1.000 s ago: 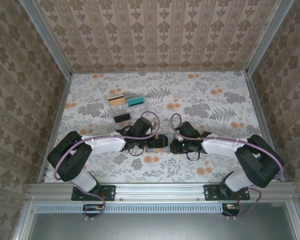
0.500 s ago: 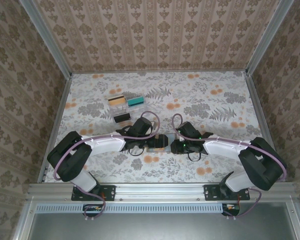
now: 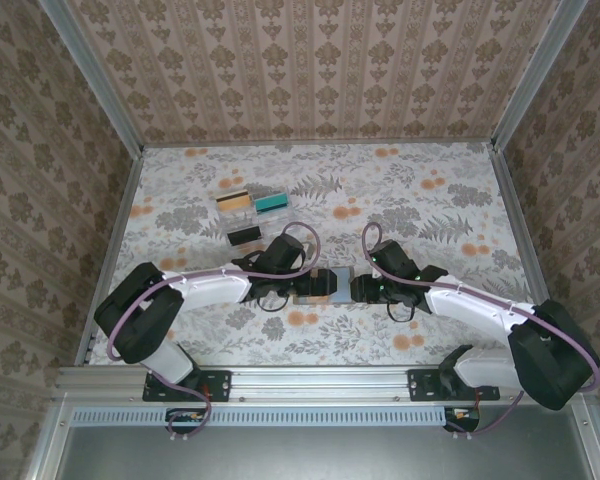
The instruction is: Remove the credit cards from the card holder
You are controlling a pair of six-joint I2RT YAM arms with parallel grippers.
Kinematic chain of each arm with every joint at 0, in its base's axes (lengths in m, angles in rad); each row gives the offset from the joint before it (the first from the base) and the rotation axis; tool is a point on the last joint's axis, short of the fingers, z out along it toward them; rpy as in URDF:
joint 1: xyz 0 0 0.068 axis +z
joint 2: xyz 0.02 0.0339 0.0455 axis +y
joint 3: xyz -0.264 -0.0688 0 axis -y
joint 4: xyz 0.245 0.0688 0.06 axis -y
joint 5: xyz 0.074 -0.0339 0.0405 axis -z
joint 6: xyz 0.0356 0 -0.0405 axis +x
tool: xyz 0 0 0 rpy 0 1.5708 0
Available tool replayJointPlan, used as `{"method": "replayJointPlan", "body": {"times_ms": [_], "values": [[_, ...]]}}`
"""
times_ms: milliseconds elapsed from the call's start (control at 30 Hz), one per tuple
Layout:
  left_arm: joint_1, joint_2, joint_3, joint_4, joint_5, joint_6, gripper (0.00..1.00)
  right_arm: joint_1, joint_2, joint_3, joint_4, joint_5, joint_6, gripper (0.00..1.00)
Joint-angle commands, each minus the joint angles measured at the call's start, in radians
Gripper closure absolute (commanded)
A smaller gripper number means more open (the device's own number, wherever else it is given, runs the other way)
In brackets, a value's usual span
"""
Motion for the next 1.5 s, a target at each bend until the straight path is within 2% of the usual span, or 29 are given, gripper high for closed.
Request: {"method": "replayJointPlan", "body": {"times_ms": [0,633,1000,1300,1467], "values": [[-0.007,-0.012,0.042,-0.012,0.021,0.037,0.0,-0.004,-0.006,0.014,-0.025,0.013,-0.003,0.56],[-0.027,0.084,0.144,0.032,0.124,0.06,0.0,-0.007,0.016,-0.009,-0.001,0.022,0.02,0.54],[-0.032,0.18,0.252,0.024,0.186,0.072,0.0,-0.033,-0.08,-0.054,-0.038,0.04,0.034,0.53],[0.01,0.053,0.179,-0.043,0.074,0.062,0.0,-0.033,-0.057,-0.021,-0.014,-0.015,0.037,0.55],[0.052,-0.062,0.121,-0.176,-0.035,0.054,0.09,-0.02,0.001,0.047,0.025,-0.079,0.042,0.6]]}}
